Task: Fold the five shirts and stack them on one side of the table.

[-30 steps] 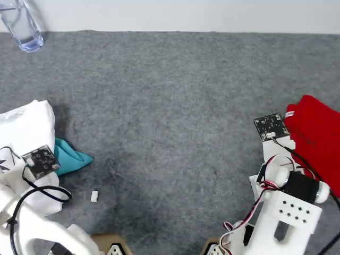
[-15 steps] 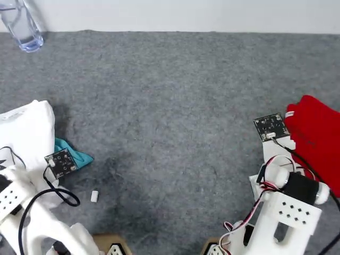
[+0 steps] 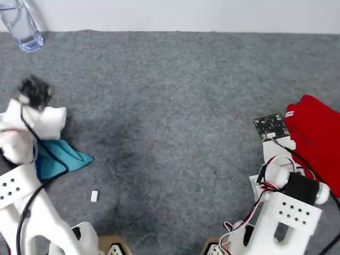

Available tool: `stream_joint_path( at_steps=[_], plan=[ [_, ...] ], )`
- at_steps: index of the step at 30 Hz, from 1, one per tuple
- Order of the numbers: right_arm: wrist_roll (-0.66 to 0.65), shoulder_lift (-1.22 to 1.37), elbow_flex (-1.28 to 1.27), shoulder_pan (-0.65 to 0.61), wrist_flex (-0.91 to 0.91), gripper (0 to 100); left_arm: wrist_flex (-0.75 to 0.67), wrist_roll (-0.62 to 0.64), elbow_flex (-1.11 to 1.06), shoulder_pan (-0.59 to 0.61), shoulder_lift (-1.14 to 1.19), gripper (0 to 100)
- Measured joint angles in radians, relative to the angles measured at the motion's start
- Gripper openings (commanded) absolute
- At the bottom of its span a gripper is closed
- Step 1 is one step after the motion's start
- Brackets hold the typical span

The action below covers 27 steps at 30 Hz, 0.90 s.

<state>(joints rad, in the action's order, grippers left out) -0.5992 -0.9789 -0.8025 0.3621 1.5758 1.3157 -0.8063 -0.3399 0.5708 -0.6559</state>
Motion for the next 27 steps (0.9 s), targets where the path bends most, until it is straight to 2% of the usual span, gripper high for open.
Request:
stream_joint_path(
  at_steps=[3,5,11,19,23,27],
  plan=[
    [0.000,0.000,0.000,0.000,0.012,1.0,0.000,0.175,0.120,-0.129,0.000,1],
    [0.000,0.000,0.000,0.000,0.012,0.9,0.002,0.229,0.180,-0.227,0.000,1],
    [0.000,0.000,0.000,0.000,0.012,0.9,0.075,0.315,0.255,-0.583,0.000,1],
    [0.000,0.000,0.000,0.031,0.012,0.9,0.397,0.331,0.347,-1.026,-0.008,1],
    [0.000,0.000,0.000,0.049,0.012,1.1,0.413,0.293,0.218,-1.043,-0.120,1],
    [-0.002,0.000,0.000,0.049,0.012,1.1,0.413,0.141,-0.020,-0.984,-0.316,1]
  ],
)
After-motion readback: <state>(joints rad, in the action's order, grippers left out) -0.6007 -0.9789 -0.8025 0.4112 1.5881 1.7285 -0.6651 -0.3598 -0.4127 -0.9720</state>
